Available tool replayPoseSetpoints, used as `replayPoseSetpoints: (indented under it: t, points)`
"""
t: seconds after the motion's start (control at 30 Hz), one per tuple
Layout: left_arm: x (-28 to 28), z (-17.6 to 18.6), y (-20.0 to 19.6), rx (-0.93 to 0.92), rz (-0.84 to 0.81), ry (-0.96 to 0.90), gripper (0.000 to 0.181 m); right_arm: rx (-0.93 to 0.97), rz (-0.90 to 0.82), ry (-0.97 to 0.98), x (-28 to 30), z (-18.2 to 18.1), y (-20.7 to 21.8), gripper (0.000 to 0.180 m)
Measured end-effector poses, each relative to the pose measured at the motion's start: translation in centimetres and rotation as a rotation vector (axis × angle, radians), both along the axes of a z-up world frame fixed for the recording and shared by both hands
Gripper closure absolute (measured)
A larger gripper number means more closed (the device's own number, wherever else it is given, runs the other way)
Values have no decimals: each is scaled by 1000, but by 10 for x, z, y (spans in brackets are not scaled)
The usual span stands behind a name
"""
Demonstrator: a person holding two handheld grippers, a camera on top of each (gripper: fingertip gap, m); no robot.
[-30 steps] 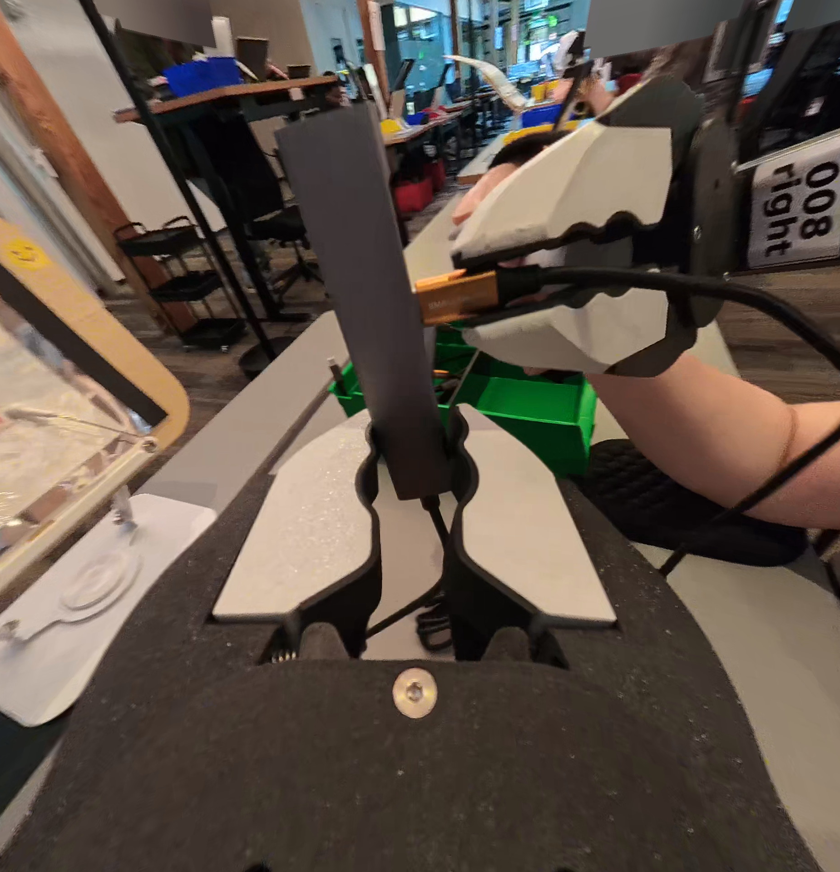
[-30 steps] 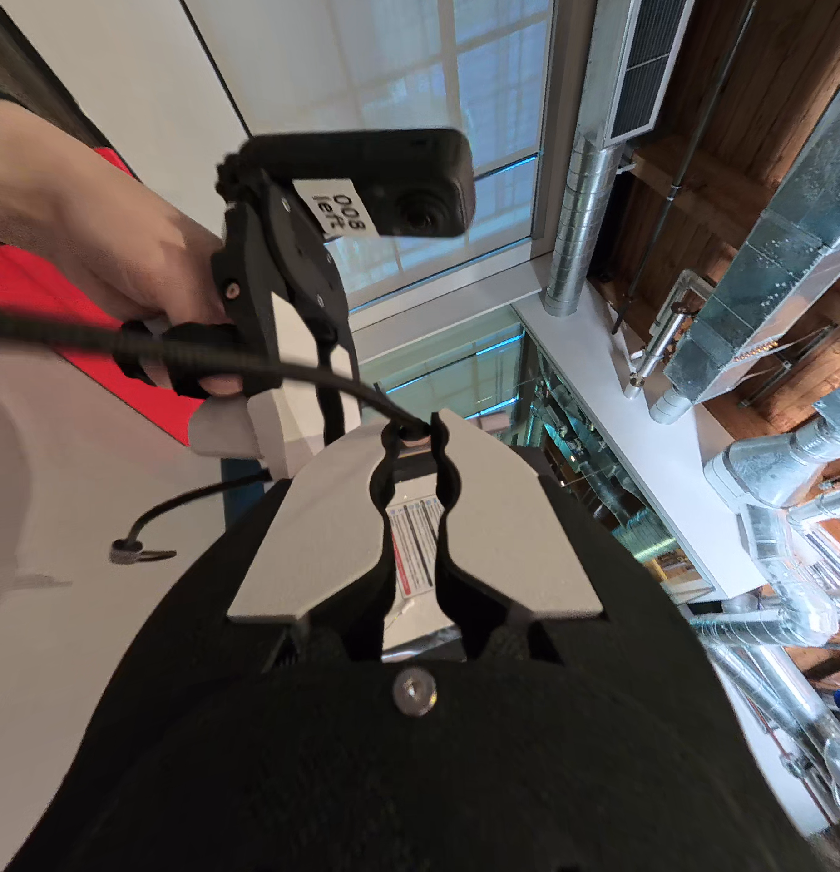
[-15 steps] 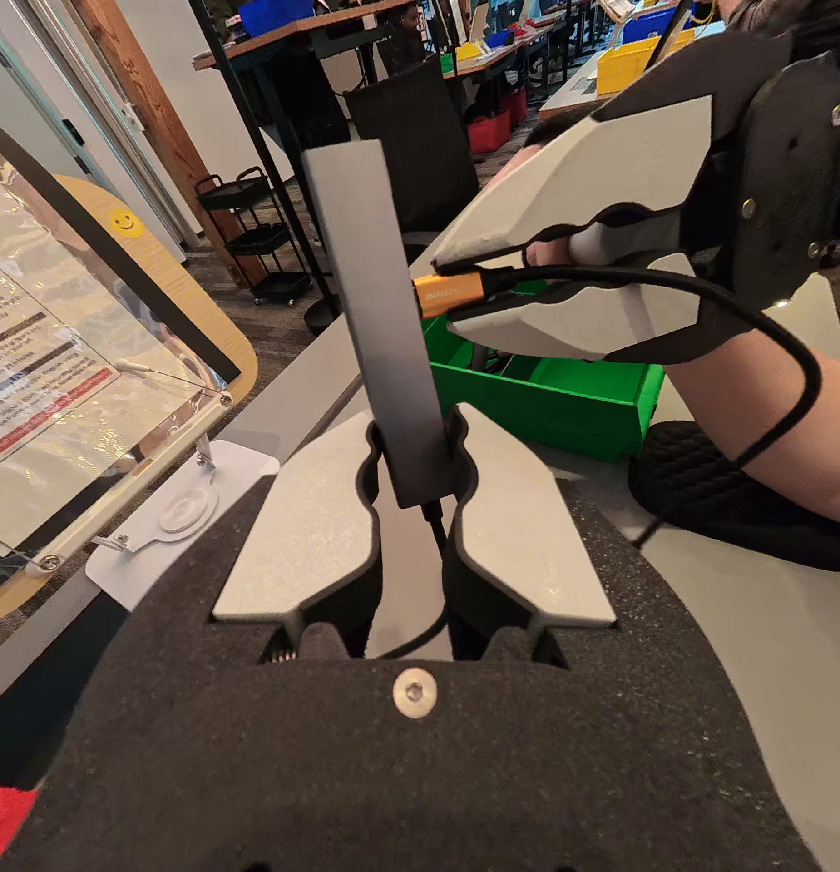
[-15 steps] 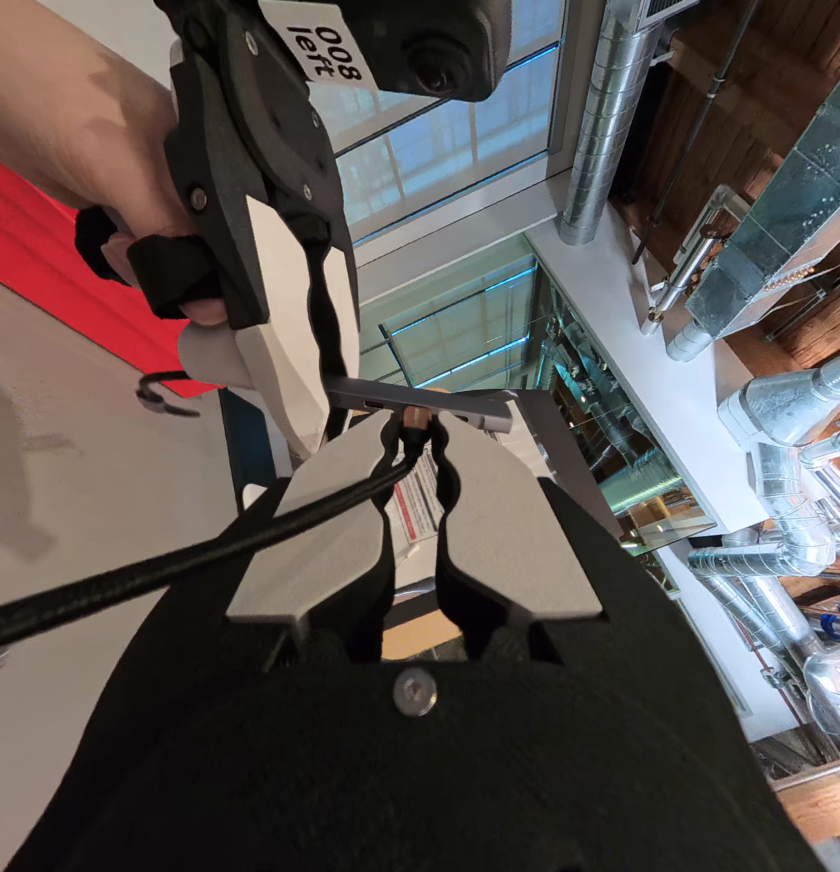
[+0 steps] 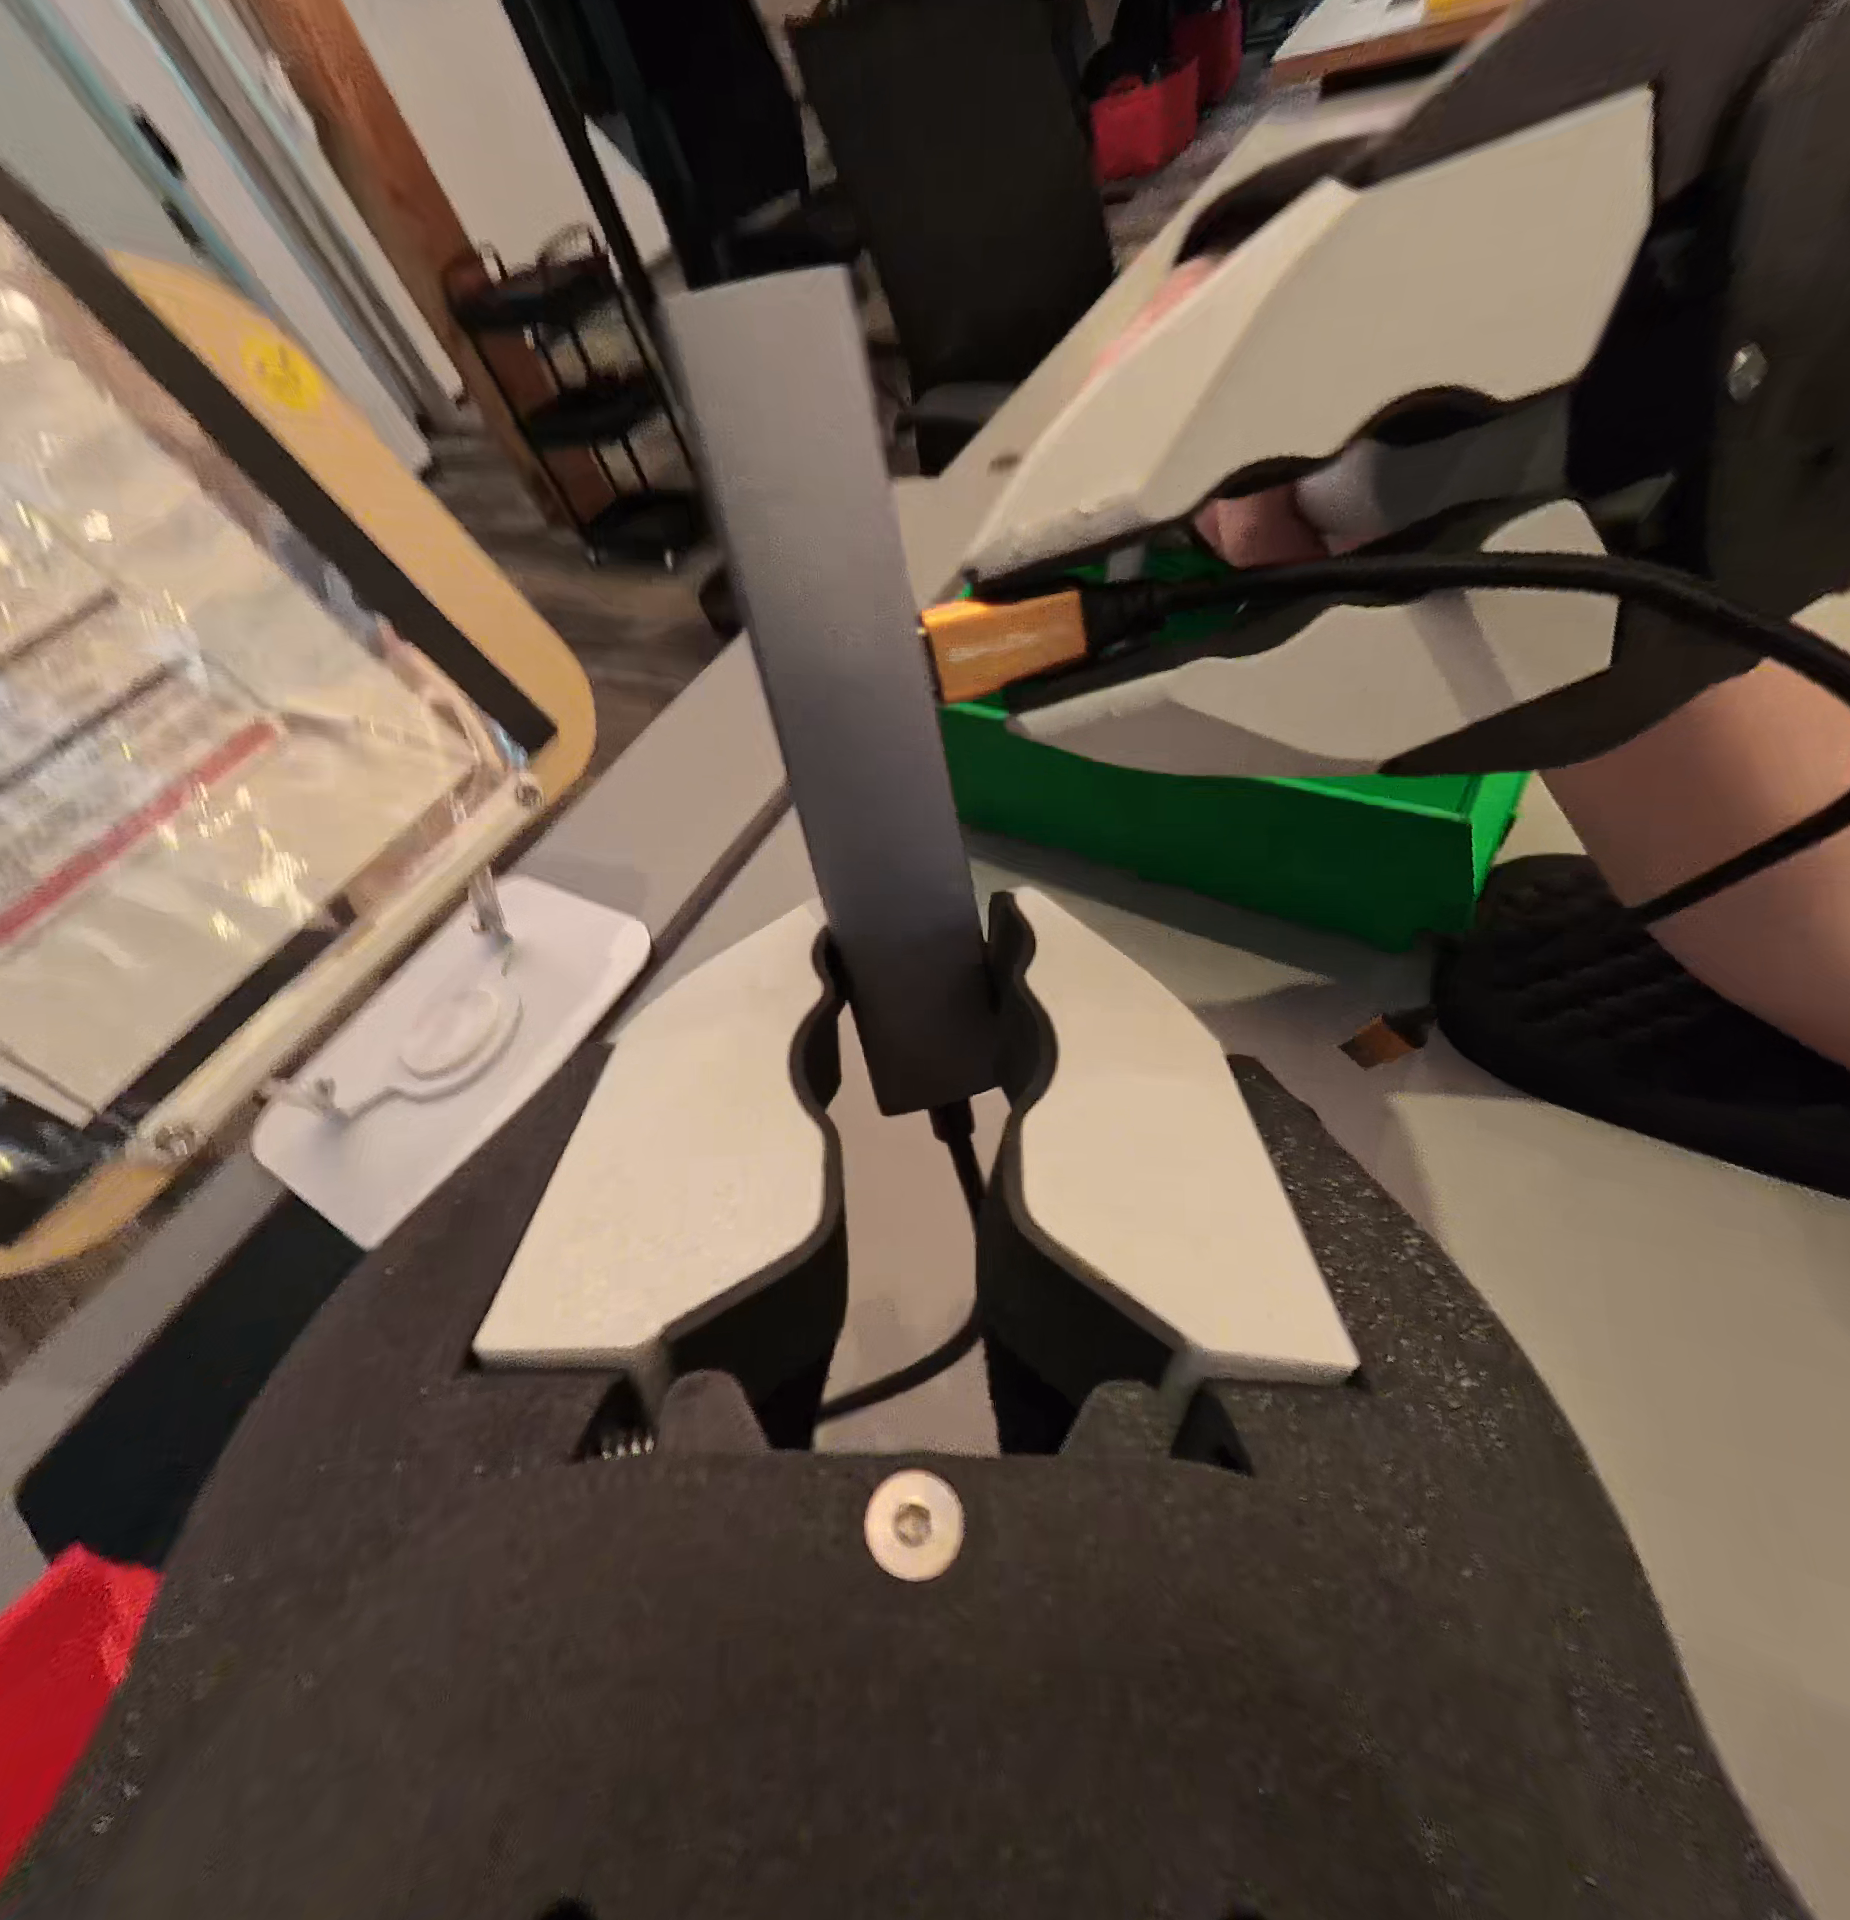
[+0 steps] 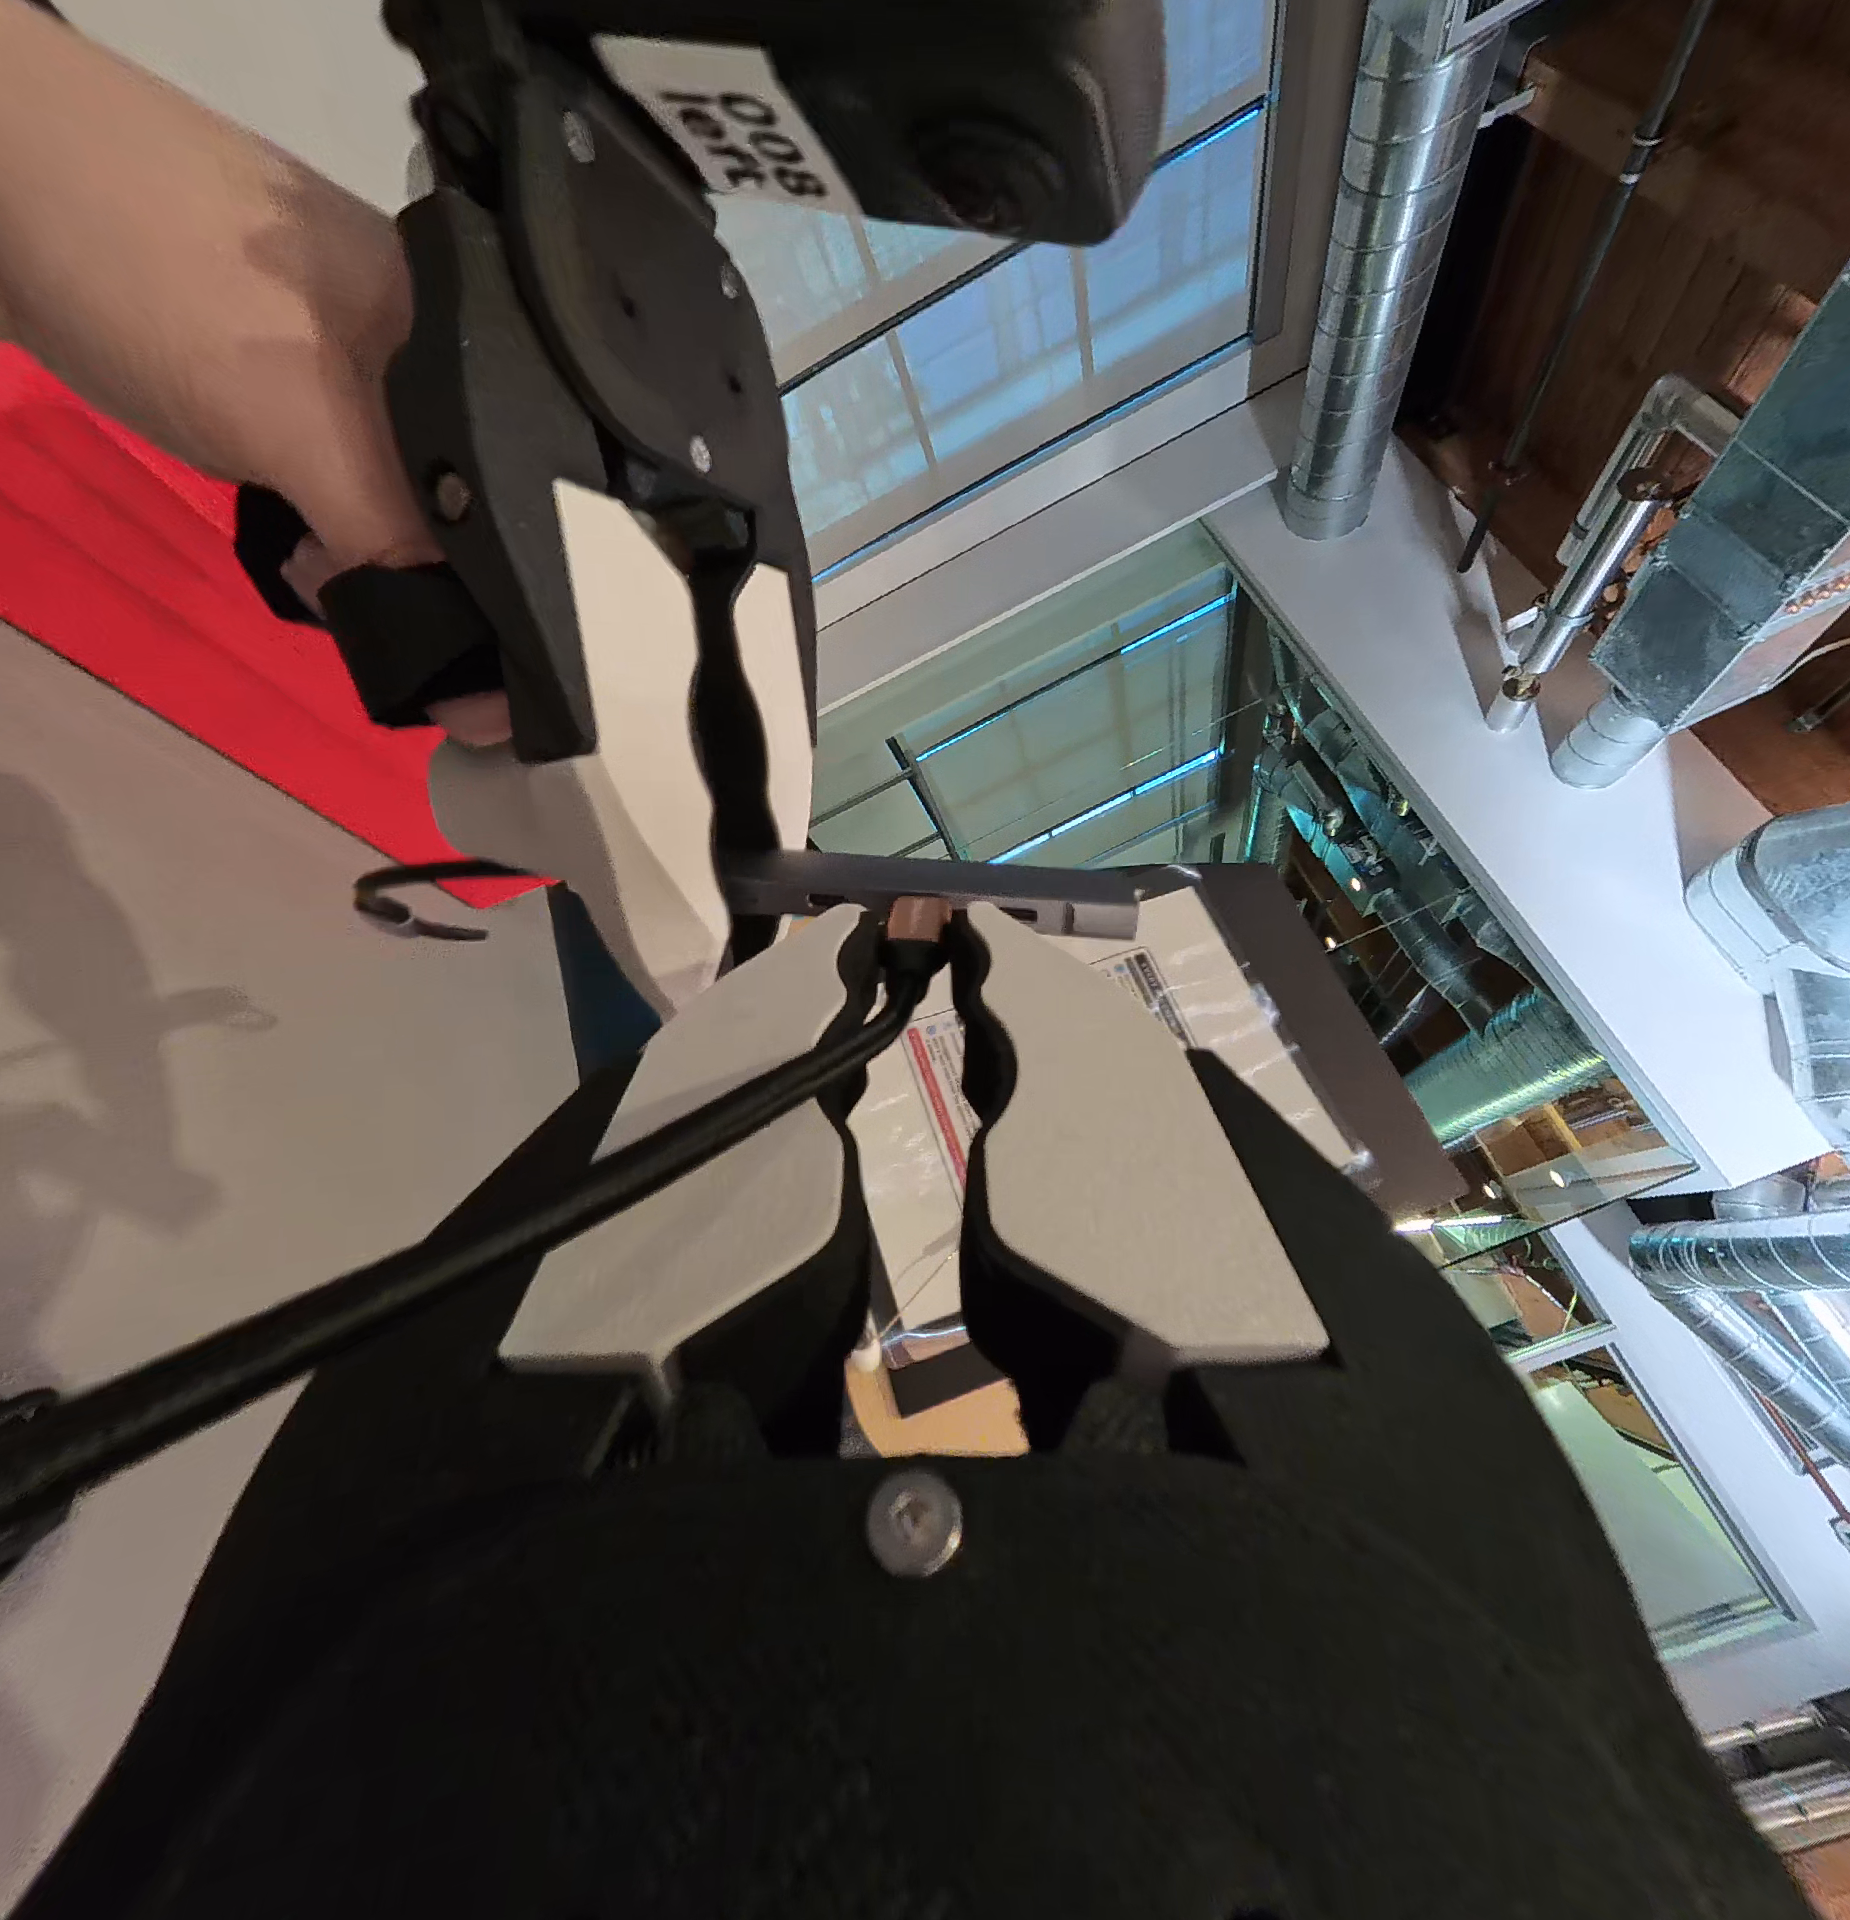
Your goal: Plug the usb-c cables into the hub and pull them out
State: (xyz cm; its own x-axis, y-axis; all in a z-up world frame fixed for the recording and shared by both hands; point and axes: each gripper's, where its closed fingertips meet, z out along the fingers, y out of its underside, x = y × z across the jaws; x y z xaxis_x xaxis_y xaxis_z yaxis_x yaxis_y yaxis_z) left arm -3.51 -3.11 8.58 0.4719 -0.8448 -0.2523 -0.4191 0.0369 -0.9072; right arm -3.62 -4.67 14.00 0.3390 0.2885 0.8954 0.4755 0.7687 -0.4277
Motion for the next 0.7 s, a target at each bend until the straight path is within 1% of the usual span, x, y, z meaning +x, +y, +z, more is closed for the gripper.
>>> replayPoseSetpoints:
  t: [0.03, 0.1, 0.17, 0.23, 0.27, 0.3, 0.4, 0.47, 0.53, 0.6, 0.67, 0.7]
  points:
    - [-6, -3, 3, -50, 11, 8, 157, -8, -4, -11, -3, -5, 5, 164]
    - [-20, -5, 9, -147, 19, -8, 158, -52, -22, -61, -6, -21, 17, 158]
    - [-43, -2, 18, -172, 58, -32, 159, -128, -41, -130, -5, -40, 28, 159]
    - [-67, -8, 15, -225, 61, 12, 159, -249, -119, -152, 4, -54, 47, 160]
    - [-75, -13, 10, -259, 35, 44, 159, -336, -141, -163, 7, -63, 54, 160]
    - [-83, -18, 5, -282, 18, 75, 159, -464, -145, -180, 9, -78, 58, 162]
    - [-101, -37, 2, -316, 33, 185, 159, -855, -245, -191, 13, -127, 75, 160]
    - [-105, -51, -1, -351, 7, 244, 159, -1040, -283, -210, 10, -157, 77, 159]
    - [-106, -69, -6, -393, -34, 325, 159, -1219, -306, -253, 8, -186, 69, 158]
    - [-109, -87, -3, -380, -38, 431, 160, -1315, -286, -309, 6, -204, 57, 157]
    - [-108, -104, -2, -408, -63, 488, 160, -1335, -196, -328, 2, -207, 47, 153]
    - [-107, -112, -3, -438, -88, 503, 160, -1333, -124, -335, -2, -204, 39, 152]
